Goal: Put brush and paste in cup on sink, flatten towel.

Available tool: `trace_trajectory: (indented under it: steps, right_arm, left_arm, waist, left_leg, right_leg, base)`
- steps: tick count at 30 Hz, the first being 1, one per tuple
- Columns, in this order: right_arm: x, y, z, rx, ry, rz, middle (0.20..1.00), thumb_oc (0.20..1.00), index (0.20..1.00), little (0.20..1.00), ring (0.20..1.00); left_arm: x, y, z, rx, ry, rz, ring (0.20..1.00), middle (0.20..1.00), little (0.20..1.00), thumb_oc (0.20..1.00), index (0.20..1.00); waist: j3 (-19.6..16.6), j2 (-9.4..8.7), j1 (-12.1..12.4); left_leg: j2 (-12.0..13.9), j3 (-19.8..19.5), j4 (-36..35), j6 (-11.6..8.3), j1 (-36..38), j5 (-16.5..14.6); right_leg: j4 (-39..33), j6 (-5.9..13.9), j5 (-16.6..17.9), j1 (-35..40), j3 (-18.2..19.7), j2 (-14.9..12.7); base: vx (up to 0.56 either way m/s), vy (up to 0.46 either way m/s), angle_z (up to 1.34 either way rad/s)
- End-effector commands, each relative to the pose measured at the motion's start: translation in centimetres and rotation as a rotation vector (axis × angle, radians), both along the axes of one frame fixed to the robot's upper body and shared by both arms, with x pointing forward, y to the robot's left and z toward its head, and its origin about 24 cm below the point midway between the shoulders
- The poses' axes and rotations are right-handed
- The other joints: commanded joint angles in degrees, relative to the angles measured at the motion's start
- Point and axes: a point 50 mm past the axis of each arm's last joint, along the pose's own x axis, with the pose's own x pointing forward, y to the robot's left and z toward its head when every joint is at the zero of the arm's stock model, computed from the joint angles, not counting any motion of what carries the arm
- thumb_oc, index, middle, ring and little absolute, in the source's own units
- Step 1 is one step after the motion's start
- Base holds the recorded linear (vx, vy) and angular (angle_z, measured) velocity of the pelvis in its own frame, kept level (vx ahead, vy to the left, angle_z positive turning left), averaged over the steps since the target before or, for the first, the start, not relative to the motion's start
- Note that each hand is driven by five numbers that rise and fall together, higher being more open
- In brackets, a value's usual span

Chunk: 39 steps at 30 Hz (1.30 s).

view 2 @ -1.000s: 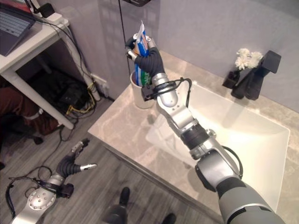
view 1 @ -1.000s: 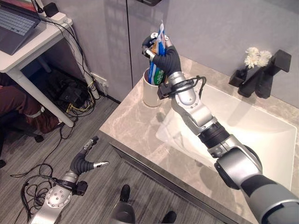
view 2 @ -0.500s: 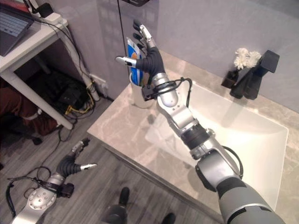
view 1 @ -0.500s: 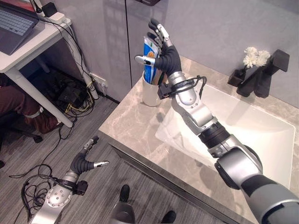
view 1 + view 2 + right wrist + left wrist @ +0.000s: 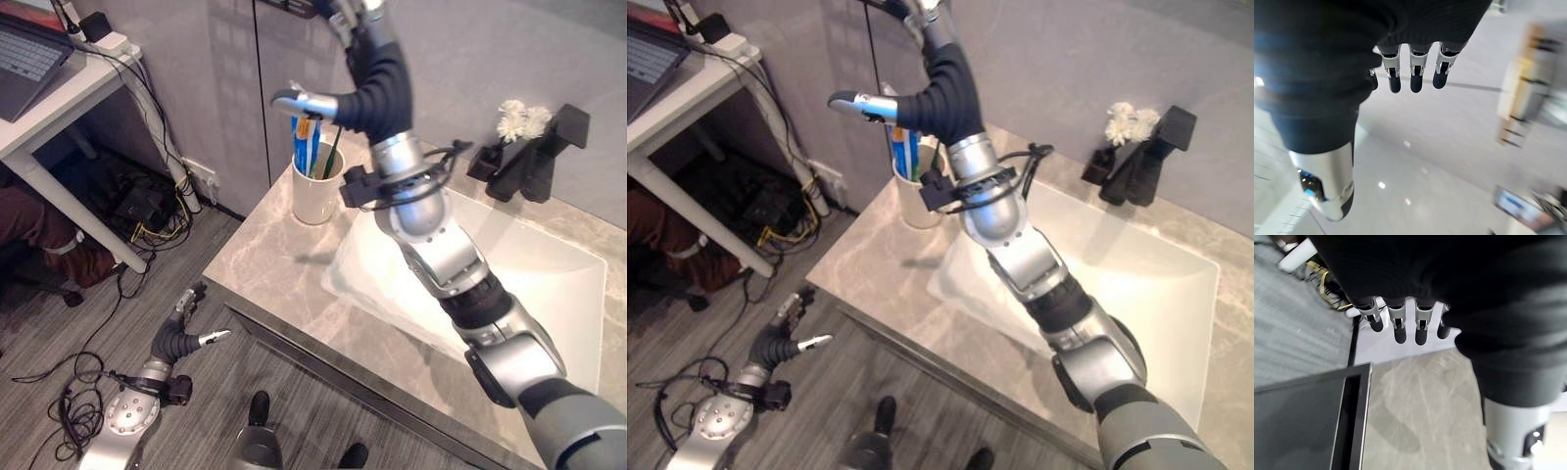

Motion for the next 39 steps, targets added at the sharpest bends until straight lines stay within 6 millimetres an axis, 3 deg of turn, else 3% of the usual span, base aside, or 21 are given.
trace_trajectory:
  steps: [1,4,5,7,8,10,12,17,18,19,20,21,22,23,33,36,37,38,39]
  right_arm:
    - [-1.5,-1.9,0.8,0.058,-0.135,-0.081,1.000,1.000,1.000,1.000,1.000]
    - [-2.3,-5.6,-0.4,0.136,-0.180,-0.283,1.000,1.000,1.000,1.000,1.000]
    - [-2.3,-5.6,-0.4,0.136,-0.180,-0.285,1.000,1.000,1.000,1.000,1.000]
    - [-2.7,-9.7,-3.0,0.186,-0.145,-0.525,1.000,1.000,1.000,1.000,1.000]
    - [-2.7,-9.7,-3.0,0.187,-0.144,-0.527,1.000,1.000,1.000,1.000,1.000]
    - [-3.7,-13.4,-4.9,0.219,-0.114,-0.727,1.000,1.000,1.000,1.000,1.000]
    - [-4.5,-14.6,-5.4,0.239,-0.112,-0.782,1.000,1.000,1.000,1.000,1.000]
    - [-7.3,-20.9,-8.4,0.329,-0.058,-1.139,1.000,1.000,1.000,1.000,1.000]
    - [-8.1,-23.1,-10.0,0.413,0.001,-1.237,1.000,1.000,1.000,1.000,1.000]
    - [-8.1,-23.1,-10.0,0.414,0.002,-1.237,1.000,1.000,1.000,1.000,1.000]
    - [-8.2,-23.9,-11.0,0.484,0.043,-1.249,1.000,1.000,1.000,1.000,1.000]
    - [-8.9,-25.2,-13.1,0.647,0.127,-1.264,1.000,1.000,1.000,1.000,1.000]
    - [-9.0,-25.3,-13.2,0.649,0.128,-1.263,1.000,1.000,1.000,1.000,1.000]
    - [-9.6,-26.1,-14.5,0.720,0.172,-1.316,1.000,1.000,1.000,1.000,1.000]
    - [-12.8,-30.8,-18.6,0.733,0.308,-1.733,1.000,1.000,1.000,1.000,1.000]
    - [-14.3,-32.5,-23.1,0.778,0.517,-1.864,1.000,1.000,1.000,1.000,1.000]
    - [-14.3,-32.7,-23.1,0.781,0.517,-1.862,1.000,1.000,1.000,1.000,1.000]
    - [-15.1,-33.2,-26.1,0.820,0.671,-1.901,1.000,1.000,1.000,1.000,1.000]
    - [-15.1,-33.3,-26.1,0.822,0.673,-1.898,1.000,1.000,1.000,1.000,1.000]
  left_arm:
    - [0.0,0.6,1.8,-0.029,-0.093,0.029,1.000,1.000,1.000,1.000,1.000]
    - [0.1,0.0,2.6,-0.179,-0.158,0.065,1.000,1.000,1.000,1.000,1.000]
    - [0.1,0.0,2.6,-0.179,-0.157,0.064,1.000,1.000,1.000,1.000,1.000]
    - [0.1,-0.4,4.6,-0.254,-0.252,0.046,1.000,1.000,1.000,1.000,1.000]
    - [0.0,-0.4,4.6,-0.254,-0.250,0.045,1.000,1.000,1.000,1.000,1.000]
    - [-0.2,-0.5,5.9,-0.305,-0.323,0.049,1.000,1.000,1.000,1.000,1.000]
    - [-0.4,-0.4,6.1,-0.308,-0.337,0.052,1.000,1.000,1.000,1.000,1.000]
    - [-1.1,-0.2,8.3,-0.315,-0.451,0.054,1.000,1.000,1.000,1.000,1.000]
    - [-1.1,-0.1,8.2,-0.328,-0.453,0.059,1.000,1.000,1.000,1.000,1.000]
    - [-1.1,-0.1,8.2,-0.328,-0.452,0.058,1.000,1.000,1.000,1.000,1.000]
    - [-1.0,-0.2,8.1,-0.333,-0.447,0.062,1.000,1.000,1.000,1.000,1.000]
    - [-0.9,-0.2,7.6,-0.382,-0.430,0.087,1.000,1.000,1.000,1.000,1.000]
    - [-0.9,-0.2,7.6,-0.384,-0.428,0.085,1.000,1.000,1.000,1.000,1.000]
    - [-0.9,-0.3,6.8,-0.458,-0.386,0.116,1.000,1.000,1.000,1.000,1.000]
    - [-1.4,0.8,8.9,-0.406,-0.489,0.145,1.000,1.000,1.000,1.000,1.000]
    - [-1.6,0.9,10.1,-0.354,-0.541,0.129,1.000,1.000,1.000,1.000,1.000]
    - [-1.6,0.9,10.1,-0.354,-0.542,0.129,1.000,1.000,1.000,1.000,1.000]
    - [-1.6,0.9,10.2,-0.354,-0.539,0.121,1.000,1.000,1.000,1.000,1.000]
    - [-1.6,0.9,10.2,-0.353,-0.539,0.122,1.000,1.000,1.000,1.000,1.000]
  waist:
    - [-2.9,-0.23,-1.4]
    - [-3.3,0.65,-3.4]
    - [-3.4,0.61,-3.3]
    - [-3.7,1.39,-5.4]
    - [-3.9,1.30,-5.3]
    - [-4.2,1.87,-7.1]
    - [-4.3,1.98,-7.7]
    - [-4.8,2.88,-10.9]
    - [-4.9,3.23,-12.0]
    - [-5.0,3.19,-11.9]
    - [-5.1,3.34,-12.3]
    - [-5.0,3.79,-13.4]
    - [-5.1,3.76,-13.3]
    - [-5.2,4.18,-14.2]
    - [-5.3,5.72,-16.9]
    - [-5.1,6.17,-17.3]
    - [-5.0,6.10,-17.3]
    - [-5.0,6.25,-17.1]
    - [-5.0,6.23,-17.1]
  left_leg:
    - [2.0,4.1,0.3,0.29,0.2,-0.3]
    - [2.6,5.1,0.3,0.16,1.5,-0.7]
    - [2.6,5.1,0.3,0.24,1.3,-0.4]
    - [2.9,6.1,0.3,0.35,2.4,-1.0]
    - [2.9,6.1,0.3,0.42,2.3,-0.8]
    - [3.1,6.8,0.3,0.42,3.2,-1.3]
    - [3.2,7.1,0.3,0.48,3.3,-1.0]
    - [3.5,7.9,0.3,0.35,4.2,-1.7]
    - [3.6,8.1,0.3,0.43,4.2,-1.5]
    - [3.6,8.1,0.3,0.43,4.1,-1.5]
    - [3.6,8.3,0.3,0.41,4.2,-1.5]
    - [3.7,8.8,0.3,0.32,4.4,-1.6]
    - [3.7,8.8,0.3,0.33,4.4,-1.5]
    - [3.8,9.2,0.3,0.33,4.6,-1.6]
    - [4.1,11.2,0.3,0.08,5.9,-2.0]
    - [4.2,11.5,0.3,-0.08,6.4,-2.6]
    - [4.2,11.6,0.3,-0.01,6.3,-2.3]
    - [4.1,11.6,0.3,-0.10,6.2,-2.1]
    - [4.1,11.7,0.3,-0.11,6.2,-2.1]
  right_leg:
    - [0.0,2.80,5.9,-0.4,4.3,-6.1]
    - [0.0,2.89,5.5,-0.2,5.2,-5.8]
    - [0.0,2.82,5.6,-0.4,5.3,-5.9]
    - [0.0,2.92,5.4,-0.3,6.4,-5.7]
    - [0.0,2.85,5.6,-0.5,6.4,-5.7]
    - [0.0,2.95,5.2,-0.5,7.2,-5.5]
    - [0.0,2.88,5.4,-0.8,7.7,-5.5]
    - [0.0,3.06,4.8,-1.0,9.0,-5.2]
    - [0.0,2.93,5.1,-1.4,9.5,-5.1]
    - [0.0,2.92,5.1,-1.5,9.5,-5.1]
    - [0.0,2.91,5.1,-1.6,9.8,-5.0]
    - [0.0,2.85,5.1,-1.7,10.3,-4.9]
    - [0.0,2.83,5.2,-1.8,10.4,-4.9]
    - [0.0,2.72,5.2,-2.0,10.8,-4.8]
    - [0.0,2.64,5.4,-3.1,13.6,-4.1]
    - [0.0,2.80,5.1,-3.2,14.2,-4.0]
    - [0.0,2.68,5.4,-3.3,14.2,-4.1]
    - [0.0,2.61,5.5,-3.4,14.4,-4.0]
    - [0.0,2.60,5.5,-3.4,14.4,-4.0]
  base:
    - [-0.02,-0.018,-0.09]
    - [-0.01,-0.008,-0.13]
    - [-0.01,0.006,-0.18]
    - [0.00,0.001,-0.21]
    - [0.00,0.014,-0.16]
    - [0.01,0.020,-0.16]
    - [-0.01,0.009,-0.17]
    - [0.01,0.000,-0.12]
    - [0.01,-0.006,-0.12]
    - [-0.01,-0.009,-0.12]
    - [0.00,-0.003,-0.11]
    - [0.00,-0.002,-0.11]
    - [0.00,-0.006,-0.14]
    - [0.00,-0.008,-0.17]
    - [0.01,0.003,-0.16]
    - [0.01,0.003,-0.17]
    - [-0.01,-0.007,-0.17]
    - [-0.03,-0.011,-0.13]
    - [-0.02,-0.008,-0.09]
